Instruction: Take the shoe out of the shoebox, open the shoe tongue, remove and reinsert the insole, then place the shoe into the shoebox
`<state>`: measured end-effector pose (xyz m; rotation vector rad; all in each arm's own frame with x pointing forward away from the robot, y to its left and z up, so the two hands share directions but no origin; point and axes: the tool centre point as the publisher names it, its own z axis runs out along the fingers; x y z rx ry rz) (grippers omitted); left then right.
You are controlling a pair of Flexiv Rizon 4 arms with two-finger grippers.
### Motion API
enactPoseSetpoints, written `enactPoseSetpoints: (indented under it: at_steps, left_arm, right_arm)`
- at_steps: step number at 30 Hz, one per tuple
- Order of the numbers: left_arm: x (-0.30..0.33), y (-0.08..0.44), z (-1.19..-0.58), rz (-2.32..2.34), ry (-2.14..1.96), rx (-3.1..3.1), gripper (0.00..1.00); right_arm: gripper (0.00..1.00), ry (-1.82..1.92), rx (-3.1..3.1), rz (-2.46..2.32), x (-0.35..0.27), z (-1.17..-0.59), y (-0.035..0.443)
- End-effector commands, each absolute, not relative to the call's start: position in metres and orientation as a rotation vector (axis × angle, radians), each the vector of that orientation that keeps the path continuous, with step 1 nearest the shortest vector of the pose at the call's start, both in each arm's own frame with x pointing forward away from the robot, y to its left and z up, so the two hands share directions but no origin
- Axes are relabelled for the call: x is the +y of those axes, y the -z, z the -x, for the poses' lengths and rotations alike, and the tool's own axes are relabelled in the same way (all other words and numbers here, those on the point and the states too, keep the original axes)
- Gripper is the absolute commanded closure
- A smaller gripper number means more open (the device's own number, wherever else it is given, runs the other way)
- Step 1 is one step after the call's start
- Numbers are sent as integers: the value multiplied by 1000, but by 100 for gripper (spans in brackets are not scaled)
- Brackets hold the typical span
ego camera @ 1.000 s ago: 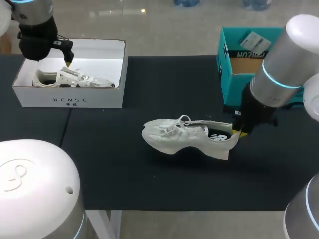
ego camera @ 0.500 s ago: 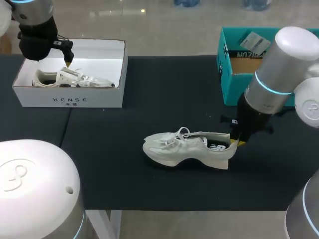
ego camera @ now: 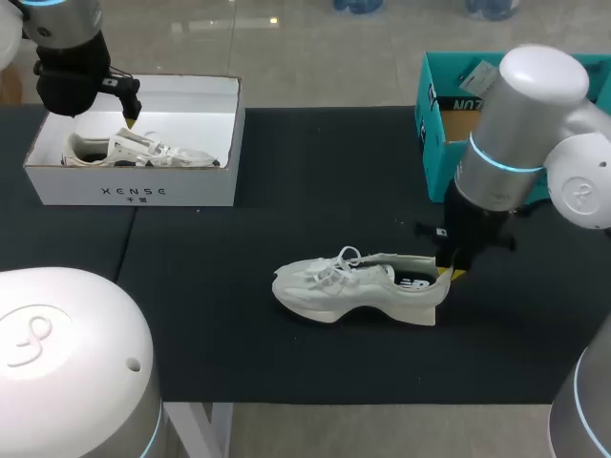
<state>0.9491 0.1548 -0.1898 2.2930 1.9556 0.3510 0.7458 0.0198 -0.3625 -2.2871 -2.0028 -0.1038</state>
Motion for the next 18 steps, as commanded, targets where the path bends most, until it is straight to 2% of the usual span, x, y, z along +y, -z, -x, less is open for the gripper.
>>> enactPoseSetpoints:
  at_steps: [1,10,14,18]
  left_arm:
    - [155,190,-948,-2293,-355,1954,0]
    - [155,190,-948,-2293,-355,1954,0]
    - [155,190,-948,-2293,-355,1954,0]
    - [155,190,-948,-2293,-355,1954,0]
  right_arm:
    - [0,98,-2009,2307,28,-751,360]
    - [0,212,-2076,2192,35,-755,299]
    - [0,235,-2134,1981,28,-753,274]
    - [0,343,-2423,1547,27,-747,259]
